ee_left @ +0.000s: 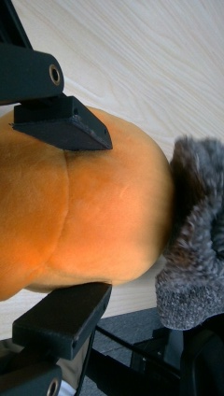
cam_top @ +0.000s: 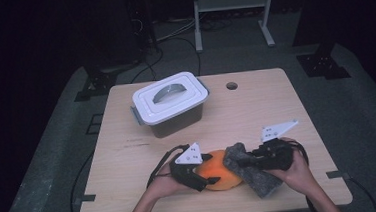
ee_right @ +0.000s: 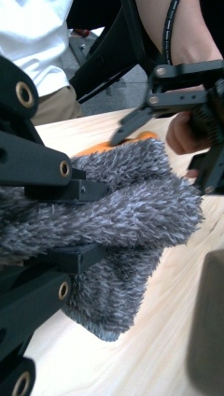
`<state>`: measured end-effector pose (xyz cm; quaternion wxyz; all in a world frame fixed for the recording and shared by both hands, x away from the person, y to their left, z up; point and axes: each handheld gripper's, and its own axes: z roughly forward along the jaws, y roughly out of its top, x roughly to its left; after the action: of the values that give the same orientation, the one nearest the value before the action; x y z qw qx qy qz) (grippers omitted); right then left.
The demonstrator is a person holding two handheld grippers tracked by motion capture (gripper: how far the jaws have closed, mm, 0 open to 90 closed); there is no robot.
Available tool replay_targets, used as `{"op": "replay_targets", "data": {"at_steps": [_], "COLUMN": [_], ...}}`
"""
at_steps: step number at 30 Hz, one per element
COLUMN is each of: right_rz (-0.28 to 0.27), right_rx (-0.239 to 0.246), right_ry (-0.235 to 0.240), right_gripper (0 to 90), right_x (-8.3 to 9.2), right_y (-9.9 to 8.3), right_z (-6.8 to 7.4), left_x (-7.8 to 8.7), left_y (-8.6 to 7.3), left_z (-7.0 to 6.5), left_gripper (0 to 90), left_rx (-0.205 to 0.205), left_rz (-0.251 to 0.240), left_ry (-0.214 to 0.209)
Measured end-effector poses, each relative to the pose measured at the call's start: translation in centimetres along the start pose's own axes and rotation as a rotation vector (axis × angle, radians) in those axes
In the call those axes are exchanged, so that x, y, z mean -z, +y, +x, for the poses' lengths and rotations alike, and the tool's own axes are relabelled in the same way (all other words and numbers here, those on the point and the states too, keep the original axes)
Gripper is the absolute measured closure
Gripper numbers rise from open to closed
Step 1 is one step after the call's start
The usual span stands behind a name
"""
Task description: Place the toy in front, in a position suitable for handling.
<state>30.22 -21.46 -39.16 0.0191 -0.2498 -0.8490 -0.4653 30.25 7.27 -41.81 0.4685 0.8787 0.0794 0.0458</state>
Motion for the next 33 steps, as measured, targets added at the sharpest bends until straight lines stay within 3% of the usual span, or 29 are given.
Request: {"op": "replay_targets", "data": {"at_steps": [5, 8, 11, 12, 13, 15, 18, 20, 22, 24, 26, 29, 30, 33], "right_rz": [0.042, 0.036, 0.028, 0.027, 0.028, 0.029, 0.021, 0.005, -0.011, -0.037, -0.025, 0.005, -0.005, -0.007], "right_rx": [0.02, 0.011, -0.011, -0.014, -0.015, -0.021, -0.033, -0.028, -0.02, -0.015, -0.003, 0.002, -0.005, -0.013], "right_ry": [0.033, 0.062, 0.069, 0.069, 0.067, 0.067, 0.062, 0.041, 0.019, 0.026, 0.019, 0.012, 0.024, 0.028], "right_gripper": [73.5, 73.7, 73.7, 73.7, 73.7, 73.6, 73.8, 73.9, 74.0, 74.0, 73.9, 73.9, 74.0, 74.0], "right_x": [-2.4, -2.4, -1.9, -1.7, -1.6, -1.4, -0.8, -0.3, 0.0, -0.1, -0.6, -1.6, -1.9, -1.8], "right_y": [0.3, -0.7, -1.7, -2.0, -2.1, -2.3, -2.1, -1.6, -0.8, -0.1, 0.3, -0.1, -0.5, -1.2], "right_z": [0.3, 0.4, 0.3, 0.2, 0.2, 0.2, 0.1, 0.0, -0.1, -0.2, -0.3, -0.4, -0.4, -0.3], "left_x": [0.9, 1.1, 0.2, 0.0, -0.2, -0.1, 0.2, 0.3, 0.3, 0.3, 0.3, 0.4, 0.4, 0.4], "left_y": [0.2, -0.1, -0.6, -0.7, -0.6, -0.4, 0.1, 0.6, 0.7, 0.5, 0.2, -0.4, -0.6, -0.8], "left_z": [0.6, 1.3, 1.7, 1.6, 1.4, 1.1, 0.5, 0.3, 0.0, 0.0, 0.3, 1.3, 1.5, 1.6], "left_gripper": [16.7, 9.3, 8.0, 7.8, 8.7, 18.6, 38.5, 40.3, 40.3, 38.9, 34.2, 20.1, 16.9, 18.1], "left_rx": [0.034, 0.094, 0.168, 0.164, 0.145, 0.103, 0.018, -0.021, -0.095, -0.116, -0.092, 0.035, 0.057, 0.06], "left_rz": [0.02, 0.048, 0.077, 0.076, 0.079, 0.079, 0.044, 0.019, 0.01, 0.004, 0.015, 0.032, 0.034, 0.039], "left_ry": [-0.031, -0.046, -0.104, -0.106, -0.101, -0.071, 0.032, 0.081, 0.132, 0.129, 0.11, 0.056, 0.046, 0.038]}}
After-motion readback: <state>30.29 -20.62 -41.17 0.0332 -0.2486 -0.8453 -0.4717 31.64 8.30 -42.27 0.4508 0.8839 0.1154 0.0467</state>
